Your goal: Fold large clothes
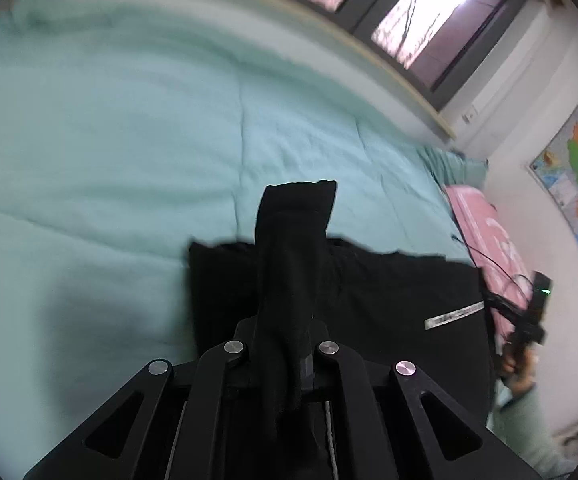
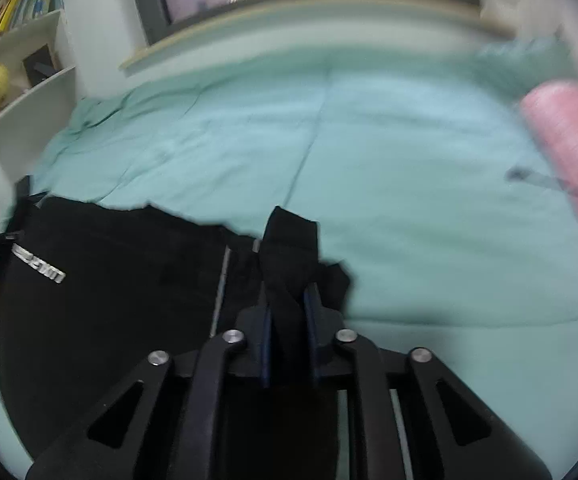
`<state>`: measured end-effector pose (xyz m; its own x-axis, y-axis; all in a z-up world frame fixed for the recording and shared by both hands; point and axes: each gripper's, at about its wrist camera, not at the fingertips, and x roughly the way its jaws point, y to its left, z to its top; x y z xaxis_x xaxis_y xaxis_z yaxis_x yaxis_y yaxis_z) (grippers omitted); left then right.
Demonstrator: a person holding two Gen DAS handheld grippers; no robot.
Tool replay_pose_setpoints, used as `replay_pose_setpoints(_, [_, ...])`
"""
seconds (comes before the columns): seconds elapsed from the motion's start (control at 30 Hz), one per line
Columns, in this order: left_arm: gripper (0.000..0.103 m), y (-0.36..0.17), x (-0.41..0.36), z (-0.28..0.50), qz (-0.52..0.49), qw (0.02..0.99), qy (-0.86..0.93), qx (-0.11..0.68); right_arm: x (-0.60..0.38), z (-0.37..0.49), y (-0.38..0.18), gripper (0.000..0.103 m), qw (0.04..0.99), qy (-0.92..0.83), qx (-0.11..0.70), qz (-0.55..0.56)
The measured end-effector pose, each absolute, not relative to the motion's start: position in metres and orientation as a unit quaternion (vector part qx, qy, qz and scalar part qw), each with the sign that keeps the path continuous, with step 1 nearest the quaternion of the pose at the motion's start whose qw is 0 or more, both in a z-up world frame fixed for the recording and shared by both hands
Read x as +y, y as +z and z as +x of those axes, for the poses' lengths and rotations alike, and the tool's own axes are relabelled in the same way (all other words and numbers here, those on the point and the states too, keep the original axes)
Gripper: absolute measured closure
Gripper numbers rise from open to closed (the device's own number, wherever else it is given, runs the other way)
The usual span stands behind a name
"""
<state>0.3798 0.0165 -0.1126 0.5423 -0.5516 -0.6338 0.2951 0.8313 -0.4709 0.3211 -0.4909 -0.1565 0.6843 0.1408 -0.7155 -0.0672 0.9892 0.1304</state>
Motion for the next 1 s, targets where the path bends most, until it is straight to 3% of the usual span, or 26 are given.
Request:
replay_pose_setpoints(0.13, [0.096,-0.065,0.03,0.377,-0.221,0.877,-0.241,0.352,-0.484,0.316,-0.113,0.093,0.934,-0.011,0.358,0.007])
replay_pose_setpoints(0.27, [0.096,-0.062,-0.008,0.403,-0.136,0.913,-0.146,0.357,-0.458,0.347,-0.087,0.093,0.932,-0.085,0.35,-0.042])
replay_pose_setpoints(0.33, [0.095,-0.094,-0.02,0.428,-0.114,0.901,-0.11,0.404,-0.456,0.372,-0.103,0.093,0.917,-0.107,0.383,-0.04])
replay_pose_setpoints(0.43, [0.089,-0.171,-0.024,0.457,-0.14,0.852,-0.093,0.497,-0.452,0.411,-0.172,0.093,0.871,-0.12,0.473,-0.052])
replay_pose_setpoints(0.53, [0.088,-0.195,-0.015,0.466,-0.193,0.831,-0.108,0.51,-0.44,0.418,-0.226,0.088,0.849,-0.125,0.507,-0.08])
replay_pose_setpoints(0.7, [0.083,-0.177,-0.002,0.453,-0.181,0.841,-0.155,0.485,-0.456,0.41,-0.219,0.081,0.866,-0.111,0.487,-0.034])
replay_pose_setpoints(0.8, [0.075,-0.128,0.019,0.425,-0.174,0.87,-0.164,0.432,-0.47,0.381,-0.177,0.075,0.892,-0.071,0.445,0.038])
replay_pose_setpoints(0.83, [0.062,-0.11,0.028,0.415,-0.17,0.876,-0.167,0.419,-0.472,0.366,-0.156,0.069,0.903,-0.054,0.422,0.055])
replay_pose_setpoints(0.87, [0.052,-0.089,0.032,0.398,-0.16,0.887,-0.171,0.398,-0.471,0.347,-0.131,0.055,0.916,-0.032,0.393,0.071])
replay_pose_setpoints(0.9, [0.036,-0.073,0.03,0.384,-0.152,0.895,-0.174,0.381,-0.466,0.33,-0.109,0.045,0.925,-0.009,0.371,0.081])
replay_pose_setpoints(0.93, [0.032,-0.055,0.024,0.365,-0.139,0.904,-0.183,0.36,-0.459,0.316,-0.094,0.023,0.93,0.008,0.357,0.085])
replay_pose_setpoints(1.0, [0.032,-0.038,-0.001,0.341,-0.115,0.906,-0.214,0.346,-0.438,0.294,-0.072,0.018,0.934,0.032,0.348,0.075])
